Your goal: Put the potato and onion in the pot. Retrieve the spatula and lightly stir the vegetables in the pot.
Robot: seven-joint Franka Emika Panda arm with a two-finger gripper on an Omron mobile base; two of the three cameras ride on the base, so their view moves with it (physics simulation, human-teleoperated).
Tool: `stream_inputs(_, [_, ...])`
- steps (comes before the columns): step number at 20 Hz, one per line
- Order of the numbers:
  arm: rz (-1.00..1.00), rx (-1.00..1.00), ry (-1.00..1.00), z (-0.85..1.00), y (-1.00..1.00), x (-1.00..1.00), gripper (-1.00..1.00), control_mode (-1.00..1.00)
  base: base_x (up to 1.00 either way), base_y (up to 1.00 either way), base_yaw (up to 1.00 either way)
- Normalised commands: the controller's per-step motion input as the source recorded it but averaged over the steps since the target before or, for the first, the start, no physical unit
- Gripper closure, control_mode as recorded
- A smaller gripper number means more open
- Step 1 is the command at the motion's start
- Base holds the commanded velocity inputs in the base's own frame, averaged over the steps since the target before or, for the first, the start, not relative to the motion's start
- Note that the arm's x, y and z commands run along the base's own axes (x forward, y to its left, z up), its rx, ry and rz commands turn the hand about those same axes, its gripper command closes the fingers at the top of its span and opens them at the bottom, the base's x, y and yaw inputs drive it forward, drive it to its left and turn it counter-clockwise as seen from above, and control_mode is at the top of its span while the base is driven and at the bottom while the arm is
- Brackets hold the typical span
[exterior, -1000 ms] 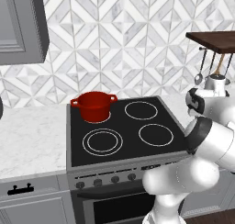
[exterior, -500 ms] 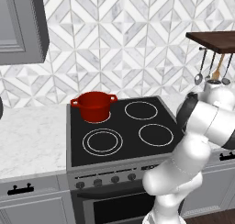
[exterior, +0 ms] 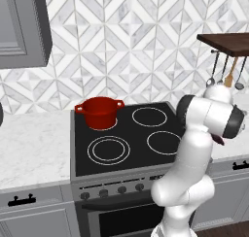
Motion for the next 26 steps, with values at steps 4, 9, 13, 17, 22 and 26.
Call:
stream_inputs(4, [0.0,0.0,0.05,-0.36,-0.28,0.23,-1.0,-1.0,0.0,0.0,0.0])
stream_inputs(9, [0.0,0.0,0.04,-0.34,-0.16,0.04,1.0,-1.0,0.0,0.0,0.0])
stream_inputs(13, [0.0,0.0,0.02,-0.21,0.0,-0.06,1.0,-1.0,0.0,0.0,0.0])
stream_inputs(17, [0.0,0.0,-0.15,0.43,0.33,-0.3,1.0,-1.0,0.0,0.0,0.0])
stream_inputs(22, [0.0,0.0,-0.17,0.83,0.57,-0.2,1.0,-1.0,0.0,0.0,0.0])
stream_inputs(26, [0.0,0.0,-0.11,0.86,0.8,-0.05,1.0,-1.0,0.0,0.0,0.0])
